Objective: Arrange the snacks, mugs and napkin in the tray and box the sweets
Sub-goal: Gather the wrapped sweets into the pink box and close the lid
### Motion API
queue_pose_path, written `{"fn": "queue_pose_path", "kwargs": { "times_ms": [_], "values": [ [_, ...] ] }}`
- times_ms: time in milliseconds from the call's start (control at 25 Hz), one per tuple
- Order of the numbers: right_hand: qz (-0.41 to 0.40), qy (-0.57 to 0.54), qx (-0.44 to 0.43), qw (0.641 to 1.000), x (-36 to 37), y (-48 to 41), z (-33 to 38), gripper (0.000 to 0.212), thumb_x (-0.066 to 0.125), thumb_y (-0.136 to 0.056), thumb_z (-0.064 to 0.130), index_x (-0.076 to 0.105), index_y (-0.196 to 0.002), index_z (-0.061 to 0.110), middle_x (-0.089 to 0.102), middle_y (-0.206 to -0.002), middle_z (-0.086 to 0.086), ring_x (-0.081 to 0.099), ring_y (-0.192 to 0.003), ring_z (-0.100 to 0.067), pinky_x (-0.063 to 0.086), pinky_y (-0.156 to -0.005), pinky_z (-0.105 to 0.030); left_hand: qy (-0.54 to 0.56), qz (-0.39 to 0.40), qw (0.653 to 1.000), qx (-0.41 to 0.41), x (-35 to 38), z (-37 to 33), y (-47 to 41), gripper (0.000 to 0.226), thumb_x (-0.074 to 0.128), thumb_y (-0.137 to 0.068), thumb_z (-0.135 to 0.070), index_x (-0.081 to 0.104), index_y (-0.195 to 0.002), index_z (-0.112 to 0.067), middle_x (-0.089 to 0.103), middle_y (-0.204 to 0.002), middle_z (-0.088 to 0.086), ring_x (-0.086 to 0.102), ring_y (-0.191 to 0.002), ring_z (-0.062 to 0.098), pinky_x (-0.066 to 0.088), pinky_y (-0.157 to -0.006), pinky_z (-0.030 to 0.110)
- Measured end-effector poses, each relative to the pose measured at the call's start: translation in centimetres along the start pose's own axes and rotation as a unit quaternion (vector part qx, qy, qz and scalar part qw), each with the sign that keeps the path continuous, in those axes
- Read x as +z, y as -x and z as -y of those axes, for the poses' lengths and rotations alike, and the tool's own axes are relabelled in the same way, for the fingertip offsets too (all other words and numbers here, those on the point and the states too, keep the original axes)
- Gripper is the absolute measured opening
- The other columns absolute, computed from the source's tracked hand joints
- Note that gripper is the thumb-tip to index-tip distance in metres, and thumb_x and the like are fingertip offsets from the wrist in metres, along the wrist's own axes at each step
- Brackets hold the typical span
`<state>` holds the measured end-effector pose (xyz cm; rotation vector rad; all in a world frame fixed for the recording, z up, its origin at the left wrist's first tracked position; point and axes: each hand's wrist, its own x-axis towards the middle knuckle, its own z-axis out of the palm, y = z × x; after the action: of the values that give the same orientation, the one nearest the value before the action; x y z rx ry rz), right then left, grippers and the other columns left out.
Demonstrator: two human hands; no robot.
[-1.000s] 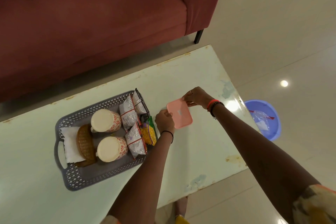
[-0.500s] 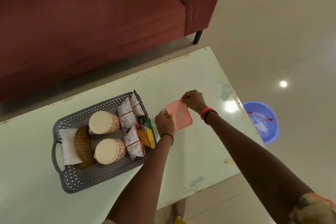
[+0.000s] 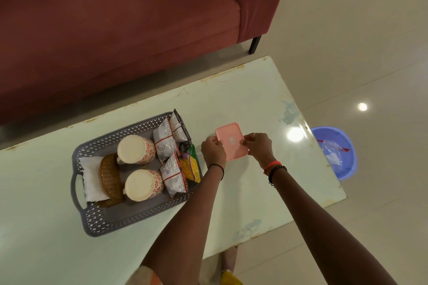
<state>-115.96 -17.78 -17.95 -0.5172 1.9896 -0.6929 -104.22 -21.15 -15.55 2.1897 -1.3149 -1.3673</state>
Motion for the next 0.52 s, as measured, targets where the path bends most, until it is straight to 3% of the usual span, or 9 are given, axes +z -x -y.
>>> {"fn": "queue_pose_path", "kwargs": {
  "times_ms": [200, 360, 520],
  "values": [
    [0.013, 0.003, -0.001, 1.000, 0.6, 0.5, 1.0, 0.019, 0.066, -0.082, 0.000, 0.071, -0.100, -0.005, 0.070, -0.104, -0.023, 0.065, -0.102, -0.035, 0.053, -0.091, -0.049, 0.001, -0.014, 0.999, 0.042, -0.4, -0.4, 1.6, 0.041, 0.047, -0.092, -0.002, 0.041, -0.132, 0.002, 0.038, -0.138, 0.022, 0.042, -0.126, 0.036, 0.036, -0.102, 0.037],
    [0.033, -0.017, 0.011, 0.999, 1.8, 1.1, 1.8, 0.020, 0.065, -0.082, -0.001, 0.069, -0.101, -0.007, 0.069, -0.105, -0.026, 0.066, -0.101, -0.038, 0.054, -0.089, -0.050, -0.009, -0.026, 0.995, 0.096, -0.8, -0.6, 2.9, 0.042, 0.043, -0.093, -0.005, 0.036, -0.135, -0.003, 0.034, -0.144, 0.016, 0.035, -0.132, 0.031, 0.039, -0.102, 0.038],
    [0.044, -0.024, 0.018, 0.999, 3.1, 1.5, 2.5, 0.019, 0.067, -0.080, 0.000, 0.069, -0.099, -0.006, 0.070, -0.100, -0.022, 0.066, -0.090, -0.028, 0.055, -0.089, -0.047, -0.006, -0.017, 0.993, 0.113, -0.9, 0.3, 4.3, 0.043, 0.040, -0.095, -0.008, 0.035, -0.137, -0.004, 0.033, -0.144, 0.015, 0.035, -0.131, 0.030, 0.040, -0.101, 0.036]
  ]
}}
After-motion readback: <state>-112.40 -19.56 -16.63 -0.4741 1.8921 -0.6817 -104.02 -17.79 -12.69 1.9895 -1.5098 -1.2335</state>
